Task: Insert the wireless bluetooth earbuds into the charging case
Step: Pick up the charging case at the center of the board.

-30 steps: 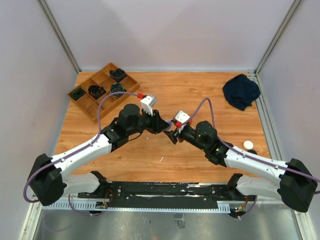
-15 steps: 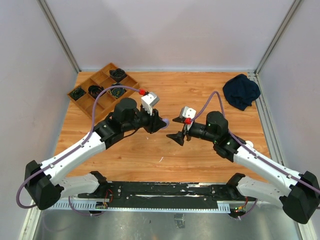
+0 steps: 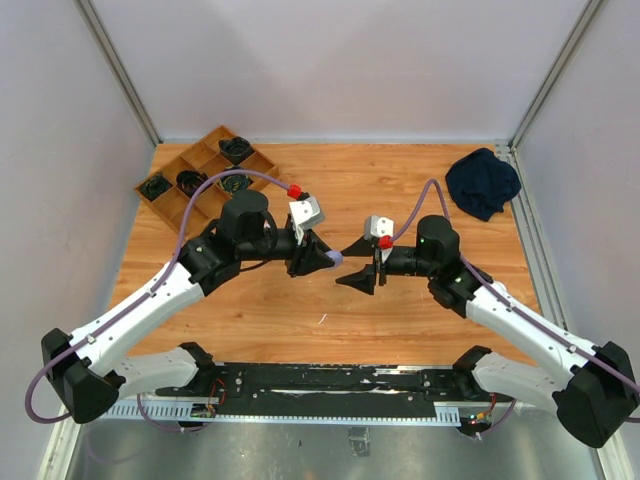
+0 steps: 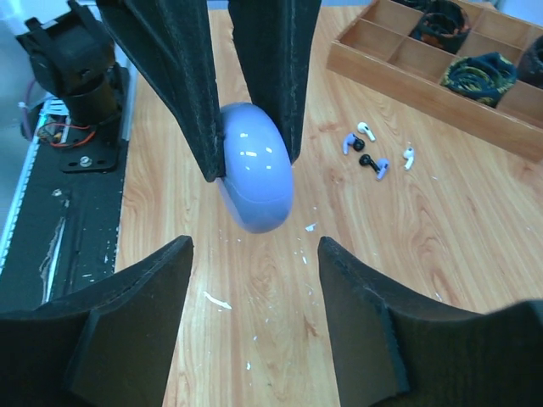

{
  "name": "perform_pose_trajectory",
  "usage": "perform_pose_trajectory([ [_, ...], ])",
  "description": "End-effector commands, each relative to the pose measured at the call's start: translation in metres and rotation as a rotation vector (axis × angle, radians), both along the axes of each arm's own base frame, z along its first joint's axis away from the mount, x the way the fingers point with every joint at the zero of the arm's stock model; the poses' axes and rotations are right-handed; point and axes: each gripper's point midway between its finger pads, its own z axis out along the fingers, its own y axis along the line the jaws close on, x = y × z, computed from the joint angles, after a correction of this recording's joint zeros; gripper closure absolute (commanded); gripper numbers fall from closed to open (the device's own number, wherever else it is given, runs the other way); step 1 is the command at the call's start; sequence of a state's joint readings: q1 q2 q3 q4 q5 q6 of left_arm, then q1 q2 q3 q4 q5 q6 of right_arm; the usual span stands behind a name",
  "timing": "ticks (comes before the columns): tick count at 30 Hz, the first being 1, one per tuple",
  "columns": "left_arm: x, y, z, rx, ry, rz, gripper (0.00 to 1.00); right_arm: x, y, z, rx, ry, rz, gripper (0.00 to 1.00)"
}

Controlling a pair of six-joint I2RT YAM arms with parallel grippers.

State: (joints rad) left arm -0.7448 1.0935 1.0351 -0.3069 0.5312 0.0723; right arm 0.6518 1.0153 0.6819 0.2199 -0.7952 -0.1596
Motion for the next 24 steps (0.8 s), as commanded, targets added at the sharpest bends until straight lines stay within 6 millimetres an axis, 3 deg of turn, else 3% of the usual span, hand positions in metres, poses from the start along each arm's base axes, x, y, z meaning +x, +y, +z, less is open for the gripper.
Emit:
perform_pose_trajectory([
  [1,-0.013,-0.003,0.009,-0.006,-0.056,-0.111,0.67,-0.008,0.007,0.028,0.073,-0.036,0.09,0.4],
  [8,-0.02,-0.002,0.01,-0.021,-0.096,-0.151,0.67,-0.015,0.01,0.041,0.15,-0.023,0.153,0.49],
  [14,-0.024,-0.002,0.017,-0.07,-0.126,-0.157,0.68,-0.021,0.014,0.04,0.175,0.014,0.212,0.58],
  [24,-0.026,-0.002,0.022,-0.102,-0.145,-0.159,0.71,-0.016,0.015,0.029,0.184,0.049,0.204,0.62],
])
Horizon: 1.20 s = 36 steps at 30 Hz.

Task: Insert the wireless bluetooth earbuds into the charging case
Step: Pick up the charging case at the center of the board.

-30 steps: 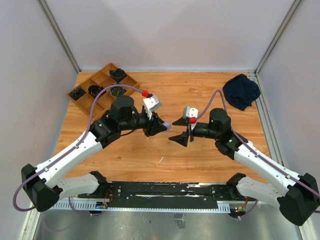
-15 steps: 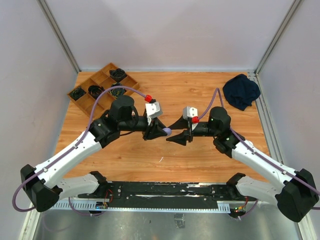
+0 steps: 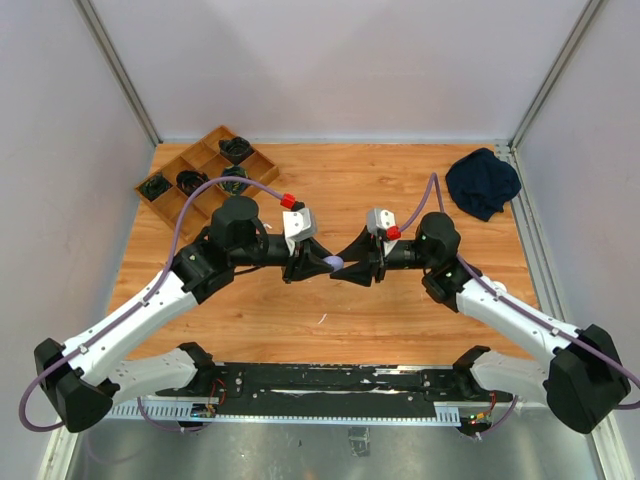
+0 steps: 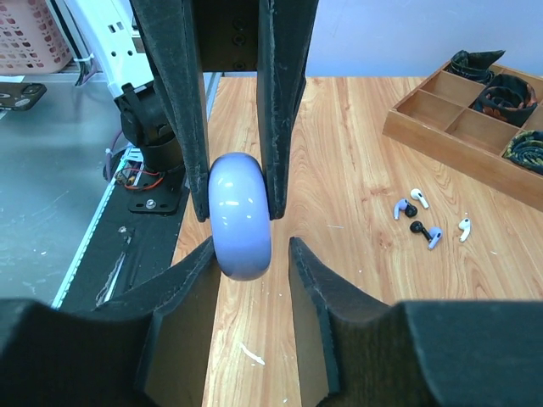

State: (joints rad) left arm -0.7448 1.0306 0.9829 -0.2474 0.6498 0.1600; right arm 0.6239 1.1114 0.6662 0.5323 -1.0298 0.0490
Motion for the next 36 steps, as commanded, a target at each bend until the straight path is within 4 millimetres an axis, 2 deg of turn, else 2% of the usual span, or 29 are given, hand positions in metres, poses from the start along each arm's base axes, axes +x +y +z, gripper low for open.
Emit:
perform_pose_trajectory([
  [1,-0.005,-0.0017,0.0106,-0.046,-0.035,-0.025,0.71,-0.0002,-0.0019,0.0057,0.041,-0.008,0.015,0.63],
  [9,-0.0032,-0.0034,0.011,-0.062,-0.032,-0.016,0.71,-0.0052,-0.0014,0.012,0.063,-0.006,0.047,0.69],
  [20,-0.0048,-0.0007,0.0188,-0.108,-0.058,-0.002,0.71,-0.004,-0.0006,0.0074,0.068,0.018,0.041,0.8],
  [24,-0.0058,-0.001,0.0189,-0.113,-0.056,-0.006,0.71,-0.0035,-0.0005,0.0077,0.075,0.023,0.036,0.68],
  [27,-0.0063,-0.0017,0.0182,-0.113,-0.05,-0.01,0.71,-0.0034,-0.0006,0.0092,0.082,0.018,0.033,0.64],
  [31,-0.006,-0.0023,0.0182,-0.114,-0.049,-0.012,0.71,-0.0027,-0.0007,0.0095,0.083,0.018,0.026,0.63],
  [36,-0.0061,-0.0033,0.0161,-0.111,-0.042,-0.016,0.71,-0.0027,-0.0006,0.0121,0.092,0.019,0.027,0.68],
])
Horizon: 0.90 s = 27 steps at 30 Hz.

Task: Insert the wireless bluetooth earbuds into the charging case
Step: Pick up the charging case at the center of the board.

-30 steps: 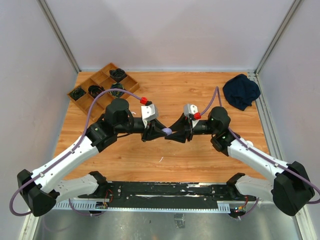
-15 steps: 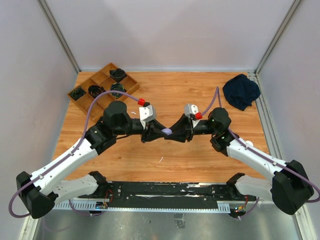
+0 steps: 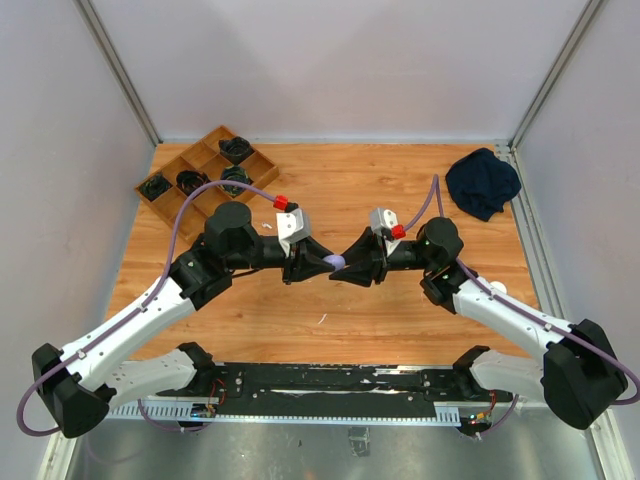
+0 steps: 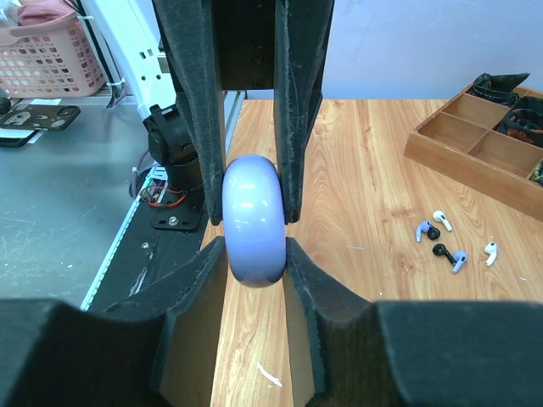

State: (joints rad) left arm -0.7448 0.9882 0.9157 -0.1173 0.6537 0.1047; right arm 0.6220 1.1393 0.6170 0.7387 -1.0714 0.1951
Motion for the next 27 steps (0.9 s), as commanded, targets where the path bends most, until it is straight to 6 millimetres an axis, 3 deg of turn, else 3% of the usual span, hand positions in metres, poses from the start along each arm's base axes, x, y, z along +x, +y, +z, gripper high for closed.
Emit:
perform_pose_trajectory([
  [1,-0.004,-0.002,0.007,-0.029,-0.017,-0.023,0.71,0.005,-0.002,0.007,0.031,-0.02,-0.018,0.7],
  [7,-0.003,-0.002,0.004,-0.022,-0.014,-0.016,0.68,0.006,-0.002,0.007,0.034,-0.018,-0.024,0.81],
  [12,0.0,0.0,0.002,-0.017,-0.011,0.008,0.52,0.008,-0.003,0.007,0.035,-0.018,-0.031,0.86],
  [20,0.008,0.005,0.006,-0.032,-0.023,0.078,0.35,0.011,-0.004,0.005,0.041,-0.011,-0.063,0.86],
  [27,0.023,0.014,0.013,-0.055,-0.04,0.195,0.31,0.01,-0.005,0.004,0.048,-0.003,-0.065,0.86],
])
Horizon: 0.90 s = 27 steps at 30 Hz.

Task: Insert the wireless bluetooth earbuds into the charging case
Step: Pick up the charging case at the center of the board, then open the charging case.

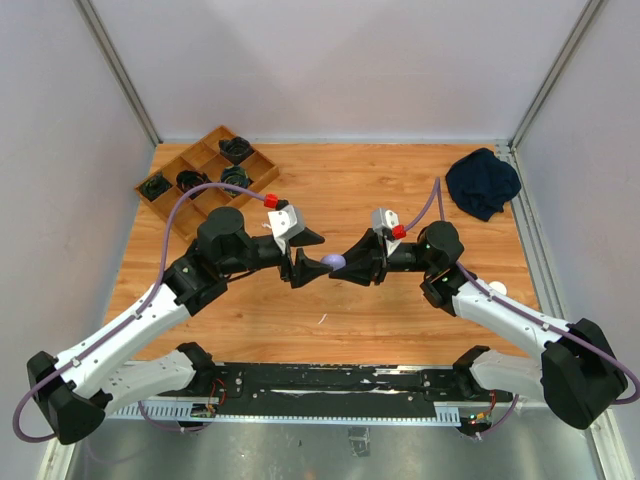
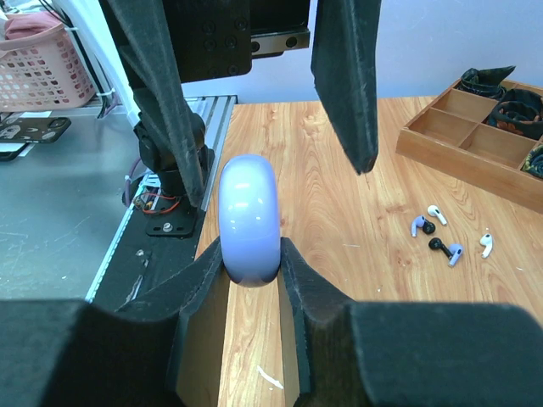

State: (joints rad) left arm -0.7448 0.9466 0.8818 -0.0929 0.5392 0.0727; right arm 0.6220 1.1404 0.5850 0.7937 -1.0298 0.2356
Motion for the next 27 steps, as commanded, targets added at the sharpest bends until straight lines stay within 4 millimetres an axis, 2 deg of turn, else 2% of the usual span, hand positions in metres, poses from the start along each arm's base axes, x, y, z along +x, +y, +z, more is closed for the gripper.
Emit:
perform_pose_trajectory([
  [1,0.012,0.006,0.013,-0.042,-0.039,0.087,0.3,0.006,-0.004,0.007,0.032,-0.029,-0.028,0.86],
  [17,0.041,0.023,0.022,-0.086,-0.032,0.266,0.3,0.003,-0.005,0.002,0.028,-0.011,-0.019,0.86],
  [27,0.054,0.028,0.017,-0.083,0.009,0.309,0.29,0.005,-0.005,0.001,0.029,-0.003,-0.029,0.86],
])
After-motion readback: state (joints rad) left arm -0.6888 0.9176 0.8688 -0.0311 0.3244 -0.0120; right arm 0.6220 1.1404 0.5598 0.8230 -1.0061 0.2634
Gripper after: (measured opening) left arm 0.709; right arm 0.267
